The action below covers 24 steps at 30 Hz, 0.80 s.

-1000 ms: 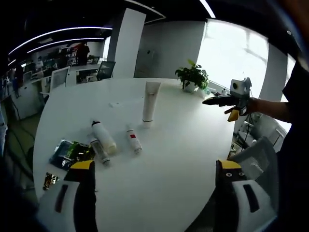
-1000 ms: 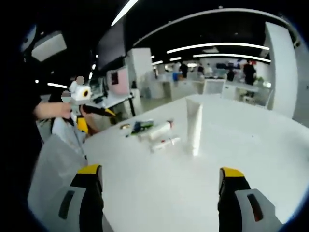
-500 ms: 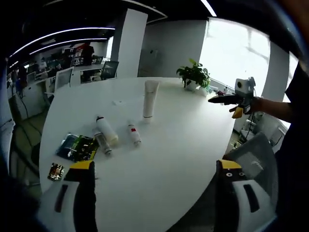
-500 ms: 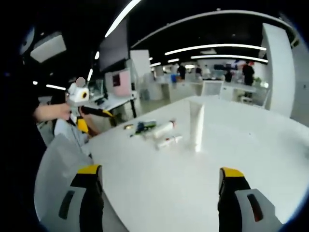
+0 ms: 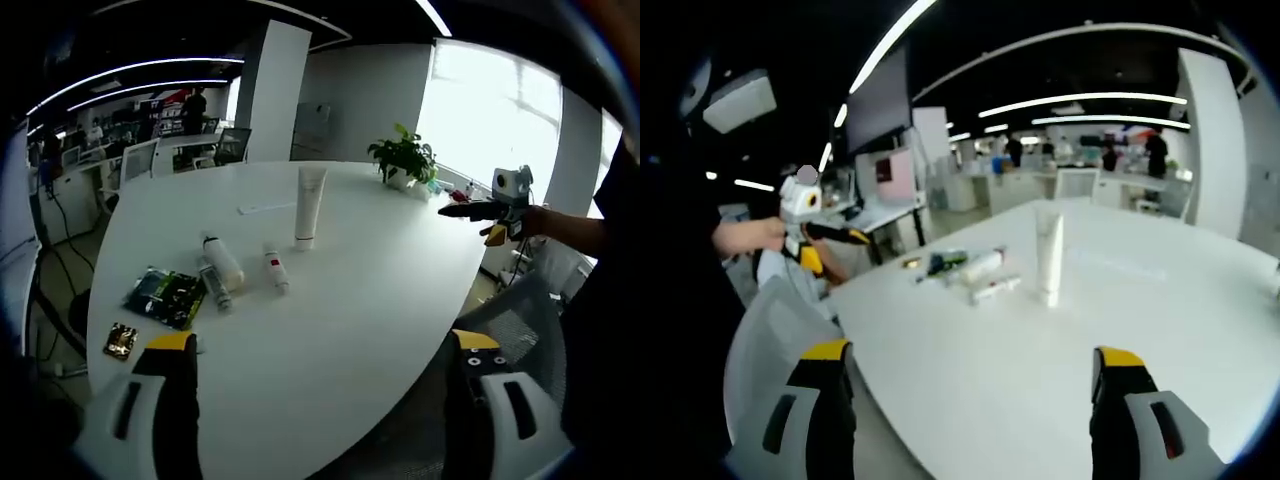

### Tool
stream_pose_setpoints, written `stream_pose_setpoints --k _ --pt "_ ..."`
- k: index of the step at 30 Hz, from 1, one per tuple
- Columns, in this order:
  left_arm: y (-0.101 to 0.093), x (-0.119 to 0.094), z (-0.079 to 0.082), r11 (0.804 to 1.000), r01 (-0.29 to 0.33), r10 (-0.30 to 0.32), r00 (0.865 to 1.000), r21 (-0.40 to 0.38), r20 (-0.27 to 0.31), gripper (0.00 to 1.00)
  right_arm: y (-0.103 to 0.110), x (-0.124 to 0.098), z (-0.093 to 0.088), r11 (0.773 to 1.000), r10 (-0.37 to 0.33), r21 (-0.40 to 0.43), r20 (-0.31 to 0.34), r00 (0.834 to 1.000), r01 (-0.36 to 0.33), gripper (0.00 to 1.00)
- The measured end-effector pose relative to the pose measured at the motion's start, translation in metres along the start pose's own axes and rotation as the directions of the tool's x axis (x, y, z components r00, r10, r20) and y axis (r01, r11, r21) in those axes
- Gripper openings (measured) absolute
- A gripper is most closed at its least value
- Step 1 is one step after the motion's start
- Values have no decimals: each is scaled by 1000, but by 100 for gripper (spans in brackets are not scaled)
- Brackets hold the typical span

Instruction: Arrange the skincare products in the storage area until every visible bottle or jar stands upright without overlapping.

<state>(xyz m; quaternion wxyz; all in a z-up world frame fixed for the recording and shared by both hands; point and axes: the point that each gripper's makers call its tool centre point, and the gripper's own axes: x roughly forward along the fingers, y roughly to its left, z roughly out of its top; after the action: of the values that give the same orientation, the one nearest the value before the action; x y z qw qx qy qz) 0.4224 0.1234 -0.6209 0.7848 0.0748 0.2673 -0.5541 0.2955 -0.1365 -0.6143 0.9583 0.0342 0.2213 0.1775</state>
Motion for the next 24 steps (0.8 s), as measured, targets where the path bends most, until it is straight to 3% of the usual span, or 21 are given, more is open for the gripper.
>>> stream_pose_setpoints --k 9,15,24 --pt "1 -1 0 1000 -20 21 1000 -14 6 98 -4 -2 -6 1000 -1 8 -4 1000 1 99" --pt "0 1 -4 1000 -21 21 1000 -11 -19 98 -9 2 0 1000 2 7 -1 1000 -2 99" --pt "0 5 -1 1000 -21 21 1000 -10 -13 98 -5 7 -1 1000 21 1 -12 1000 -20 98"
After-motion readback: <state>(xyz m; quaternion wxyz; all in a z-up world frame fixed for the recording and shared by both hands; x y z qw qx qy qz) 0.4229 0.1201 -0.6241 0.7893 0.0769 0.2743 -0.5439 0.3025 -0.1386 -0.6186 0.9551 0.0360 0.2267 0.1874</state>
